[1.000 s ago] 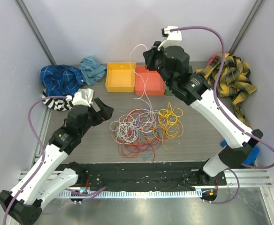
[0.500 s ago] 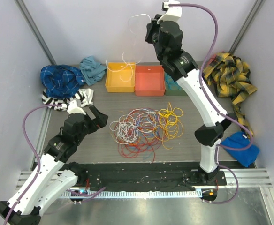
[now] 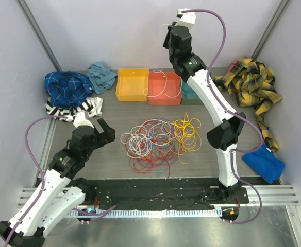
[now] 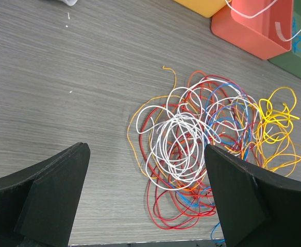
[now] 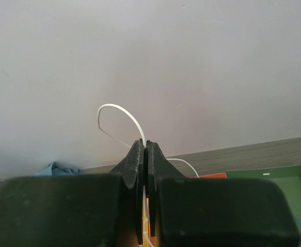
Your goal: Untangle the cables
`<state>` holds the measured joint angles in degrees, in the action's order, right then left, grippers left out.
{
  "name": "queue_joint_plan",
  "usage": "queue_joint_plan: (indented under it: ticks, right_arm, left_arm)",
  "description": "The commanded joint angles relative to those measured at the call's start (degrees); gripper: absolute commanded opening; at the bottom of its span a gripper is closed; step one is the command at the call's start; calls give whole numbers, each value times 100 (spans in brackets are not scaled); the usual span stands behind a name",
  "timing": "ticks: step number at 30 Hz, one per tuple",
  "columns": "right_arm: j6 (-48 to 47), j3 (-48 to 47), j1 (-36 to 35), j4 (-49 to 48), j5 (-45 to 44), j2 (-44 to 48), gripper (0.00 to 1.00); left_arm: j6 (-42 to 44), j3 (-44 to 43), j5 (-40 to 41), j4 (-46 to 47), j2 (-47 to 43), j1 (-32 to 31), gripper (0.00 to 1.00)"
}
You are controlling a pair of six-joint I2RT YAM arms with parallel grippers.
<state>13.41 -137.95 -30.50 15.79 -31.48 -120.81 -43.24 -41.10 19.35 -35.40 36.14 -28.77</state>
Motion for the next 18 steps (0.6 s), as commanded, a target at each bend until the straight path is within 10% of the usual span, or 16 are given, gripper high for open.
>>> queue_joint_plan:
  ticks: [1,12,14,18]
  right_arm:
    - [109,205,149,-507,107,58,1]
    - [478,1007,492,-490,415,-530,6]
    - [478,1024,501,-393,380,-610,59]
    - [583,1252,501,-400,195,-400,92]
  left_arm:
    - [-26,85,69,226,60,-23,100]
    - [-70,58,60,209,218,-5,100]
    - [-96,67,51,217,218,-14,100]
    - [-123,59,33,209,235,-14,100]
